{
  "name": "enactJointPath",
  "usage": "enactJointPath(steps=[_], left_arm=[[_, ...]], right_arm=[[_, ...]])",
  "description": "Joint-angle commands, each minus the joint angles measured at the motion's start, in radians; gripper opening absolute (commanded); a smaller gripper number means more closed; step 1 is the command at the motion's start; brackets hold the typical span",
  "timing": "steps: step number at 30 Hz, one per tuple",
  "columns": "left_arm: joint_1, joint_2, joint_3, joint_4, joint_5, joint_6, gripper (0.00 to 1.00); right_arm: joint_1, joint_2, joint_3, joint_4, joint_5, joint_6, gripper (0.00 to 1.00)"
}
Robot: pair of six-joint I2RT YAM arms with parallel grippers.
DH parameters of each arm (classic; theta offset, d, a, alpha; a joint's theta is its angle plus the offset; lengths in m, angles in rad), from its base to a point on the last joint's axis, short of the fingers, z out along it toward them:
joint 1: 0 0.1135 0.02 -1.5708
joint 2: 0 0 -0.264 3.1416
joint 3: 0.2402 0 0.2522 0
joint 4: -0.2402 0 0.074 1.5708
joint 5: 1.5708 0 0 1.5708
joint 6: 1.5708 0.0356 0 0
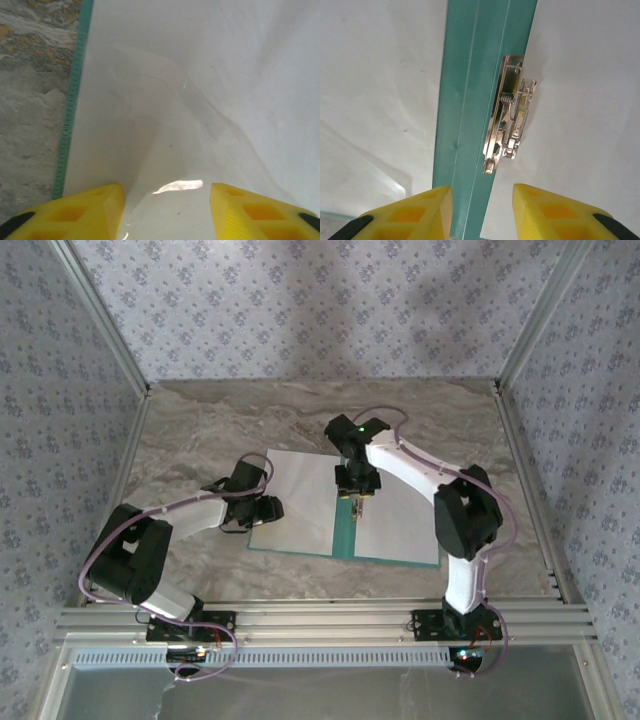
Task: Put the files into the folder
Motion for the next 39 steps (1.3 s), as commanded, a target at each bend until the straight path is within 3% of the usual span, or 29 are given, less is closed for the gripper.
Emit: enactJointPath(steps=[1,6,8,12,15,23,33,39], left_arm=[[-0.001,-0.012,-0.029,-0.082,0.045,-0.026,0.56],[-0.002,-0.068,-0.007,-0.087,0.074,-0.05,0.66],[-0.003,-0.106,-0.002,-0.096,0.063,-0.045,0.76],[-0.003,-0.209,0.004,-0.146,-0.018,-0.014,0.92],[-0.001,-0.259,0.006,-0.188,-0.094,0.012,1.0],[0.007,-0.266,0.004,-0.254,-0.22,0.125,0.99],[0.008,-0.172,-0.045,-0.151,-0.108,0.116,0.98],[0.01,-0.109,-0.042,-0.15,-0.137,0.094,0.97]], right_arm=[[-0.014,-0.094,-0.014,0.026,-0.008,-0.04,0.38],[-0.059,-0.25,-0.174,0.208,-0.159,-0.058,0.39],[-0.097,-0.317,-0.259,0.295,-0.239,-0.053,0.39],[-0.188,-0.473,-0.468,0.503,-0.36,-0.008,0.43],[-0.25,-0.571,-0.588,0.594,-0.38,0.009,0.46],[-0.365,-0.675,-0.763,0.631,-0.362,0.009,0.49],[-0.441,-0.647,-0.863,0.633,-0.36,-0.021,0.52],[-0.446,-0.57,-0.879,0.676,-0.378,-0.008,0.52]])
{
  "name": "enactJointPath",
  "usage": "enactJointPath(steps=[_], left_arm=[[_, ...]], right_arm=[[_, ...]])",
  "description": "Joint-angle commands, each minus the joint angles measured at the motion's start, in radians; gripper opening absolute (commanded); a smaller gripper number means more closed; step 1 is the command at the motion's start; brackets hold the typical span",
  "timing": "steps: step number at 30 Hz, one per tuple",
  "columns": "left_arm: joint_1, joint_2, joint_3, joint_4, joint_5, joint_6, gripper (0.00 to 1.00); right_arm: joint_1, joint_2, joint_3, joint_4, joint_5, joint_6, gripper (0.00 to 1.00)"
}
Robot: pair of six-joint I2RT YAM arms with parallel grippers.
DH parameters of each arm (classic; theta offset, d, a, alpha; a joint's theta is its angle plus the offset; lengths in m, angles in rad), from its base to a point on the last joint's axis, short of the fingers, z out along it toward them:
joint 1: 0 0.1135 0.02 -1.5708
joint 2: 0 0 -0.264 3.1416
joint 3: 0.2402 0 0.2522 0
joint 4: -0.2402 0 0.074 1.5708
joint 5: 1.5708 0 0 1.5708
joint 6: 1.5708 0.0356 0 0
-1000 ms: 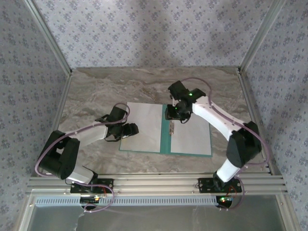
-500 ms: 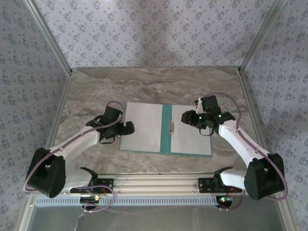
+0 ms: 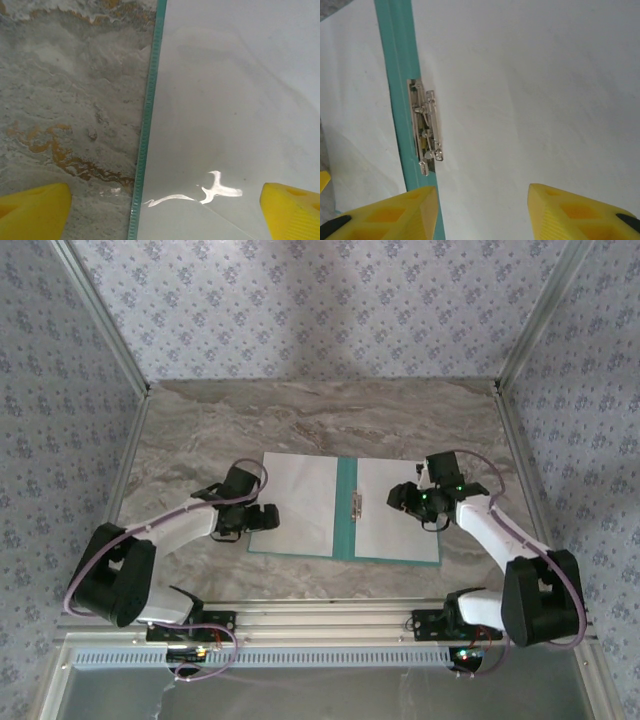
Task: Put the files into the folder
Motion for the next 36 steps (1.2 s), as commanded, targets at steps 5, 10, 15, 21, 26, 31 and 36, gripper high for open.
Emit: enactJointPath(steps=[5,10,15,21,26,31,36], left_arm=[[0.013,-0.014,-0.036,0.04,0.057,-0.039,0.92],[0.016,-0.061,-0.056,0.008,0.074,-0.057,0.83],[0.023,-0.086,-0.061,-0.072,0.097,-0.086,0.74],[0.017,-0.165,-0.081,-0.184,0.118,-0.134,0.68],[0.015,-0.244,-0.115,-0.211,0.141,-0.167,0.68],[0.015,-0.274,-0.145,-0.192,0.168,-0.188,0.63],[0.015,-0.252,-0.169,-0.145,0.199,-0.202,0.53]], right_arm=[[0.006,0.105,-0.019,0.064,-0.036,0.011,0.52],[0.023,0.166,-0.003,0.075,-0.042,0.018,0.52],[0.044,0.194,0.019,0.077,-0.035,0.023,0.52],[0.072,0.211,0.043,0.085,-0.026,0.032,0.52],[0.099,0.235,0.07,0.09,-0.024,0.043,0.51],[0.13,0.254,0.101,0.096,-0.02,0.057,0.51],[0.164,0.279,0.151,0.093,-0.013,0.065,0.51]])
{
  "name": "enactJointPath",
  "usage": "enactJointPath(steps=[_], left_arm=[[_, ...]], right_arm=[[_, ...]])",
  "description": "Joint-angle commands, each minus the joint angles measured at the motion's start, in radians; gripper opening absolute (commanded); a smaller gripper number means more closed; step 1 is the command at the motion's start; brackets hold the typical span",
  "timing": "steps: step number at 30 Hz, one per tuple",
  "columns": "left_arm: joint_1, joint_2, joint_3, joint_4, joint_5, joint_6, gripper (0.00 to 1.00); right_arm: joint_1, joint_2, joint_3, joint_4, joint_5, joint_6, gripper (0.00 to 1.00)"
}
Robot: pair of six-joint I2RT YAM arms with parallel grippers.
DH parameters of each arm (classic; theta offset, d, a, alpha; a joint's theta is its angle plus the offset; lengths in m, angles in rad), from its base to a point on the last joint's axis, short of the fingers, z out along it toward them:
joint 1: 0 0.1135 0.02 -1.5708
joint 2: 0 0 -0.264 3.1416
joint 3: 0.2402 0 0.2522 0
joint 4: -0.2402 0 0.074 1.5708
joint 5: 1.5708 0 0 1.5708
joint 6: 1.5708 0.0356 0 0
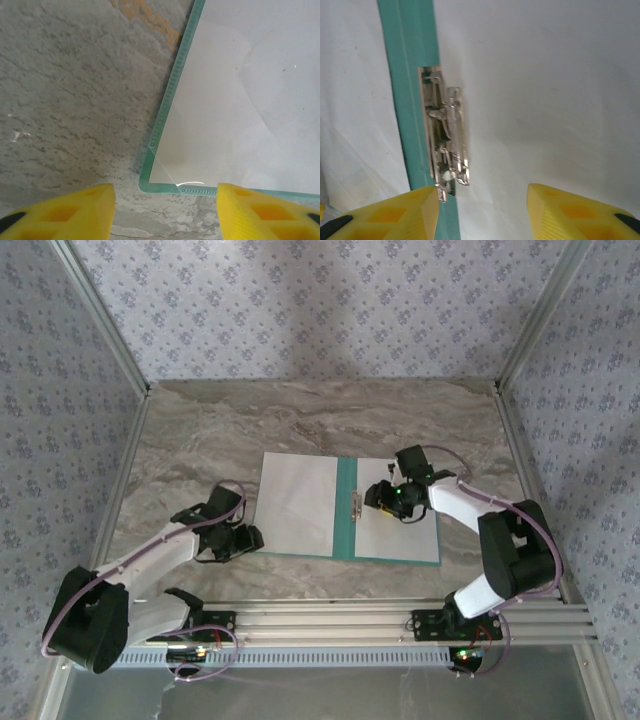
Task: Put the files into the folder
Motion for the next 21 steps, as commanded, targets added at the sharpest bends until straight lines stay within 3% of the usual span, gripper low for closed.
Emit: enactJointPath(steps=[1,21], left_arm=[[-0.004,0.012,-0.019,0.022,0.039,-0.019,0.5],[0.008,-0.003,-0.051,0.126,0.049,-0.052,0.33]], right_arm=[[0.023,0.021,0.05,-0.001,0.01,0.022,0.51],[0.114,0.161,0.193,0.011,0.02,0.057,0.5]])
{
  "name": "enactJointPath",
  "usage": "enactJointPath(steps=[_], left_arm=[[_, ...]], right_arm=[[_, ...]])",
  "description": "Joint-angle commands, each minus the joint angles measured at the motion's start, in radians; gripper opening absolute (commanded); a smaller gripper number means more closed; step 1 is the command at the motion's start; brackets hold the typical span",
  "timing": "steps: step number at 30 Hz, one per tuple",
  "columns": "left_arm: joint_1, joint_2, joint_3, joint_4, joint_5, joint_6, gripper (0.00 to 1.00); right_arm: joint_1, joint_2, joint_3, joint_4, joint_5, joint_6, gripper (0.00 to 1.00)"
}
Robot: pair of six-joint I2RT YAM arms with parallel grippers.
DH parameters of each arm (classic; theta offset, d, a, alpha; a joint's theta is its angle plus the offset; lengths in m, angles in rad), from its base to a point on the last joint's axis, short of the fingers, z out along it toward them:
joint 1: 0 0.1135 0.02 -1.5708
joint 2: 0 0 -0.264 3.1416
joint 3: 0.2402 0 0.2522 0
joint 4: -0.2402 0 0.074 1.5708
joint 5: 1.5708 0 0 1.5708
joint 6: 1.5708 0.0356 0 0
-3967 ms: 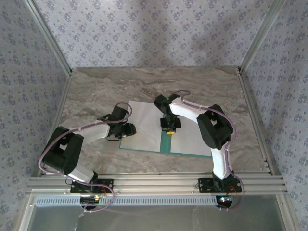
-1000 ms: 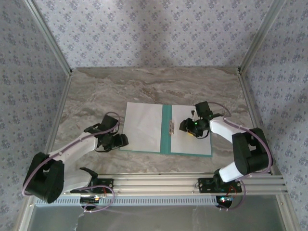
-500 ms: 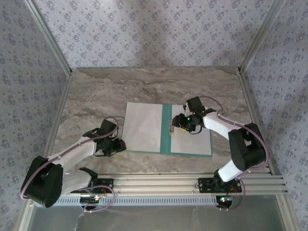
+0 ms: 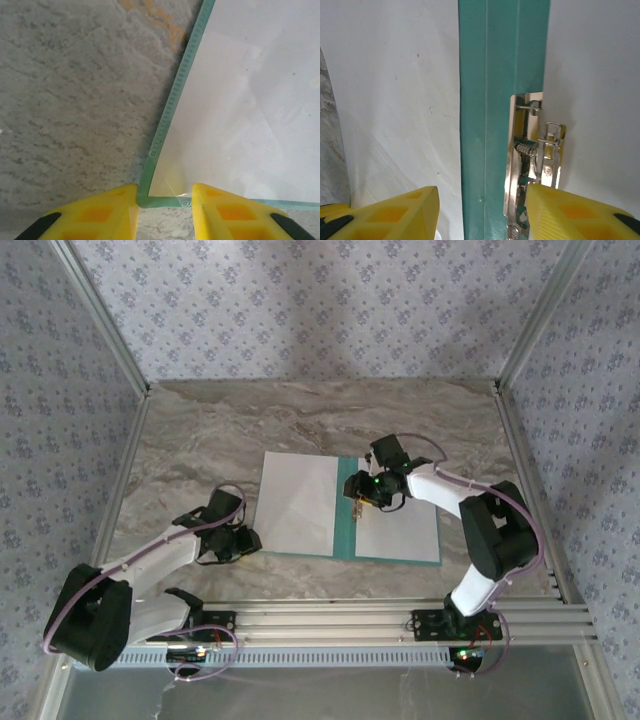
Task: Put the files into the folder
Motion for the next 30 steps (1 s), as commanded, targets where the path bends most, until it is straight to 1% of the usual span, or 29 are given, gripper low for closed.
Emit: enactJointPath(steps=[1,8,14,18,24,30], left_arm=[[0.003,-0.017,-0.007,0.039,0.025,-0.011,0.33],[0.012,-0.026,-0.031,0.089,0.048,-0.016,0.32],[0.031,-0.066,-0.072,0.173,0.089,-0.026,0.26],[0.047,-0.089,-0.106,0.263,0.144,-0.049,0.22],[0.052,-0.093,-0.15,0.404,0.199,-0.086,0.21],[0.052,-0.095,-0.169,0.484,0.227,-0.105,0.21]], right_arm=[[0.007,0.023,0.03,-0.005,0.016,0.016,0.5],[0.01,0.05,0.042,-0.004,0.015,0.016,0.5],[0.011,0.075,0.053,-0.007,0.013,0.016,0.5],[0.012,0.096,0.061,-0.009,0.013,0.016,0.5],[0.013,0.129,0.067,-0.005,0.012,0.018,0.5],[0.013,0.15,0.074,-0.008,0.011,0.022,0.49]])
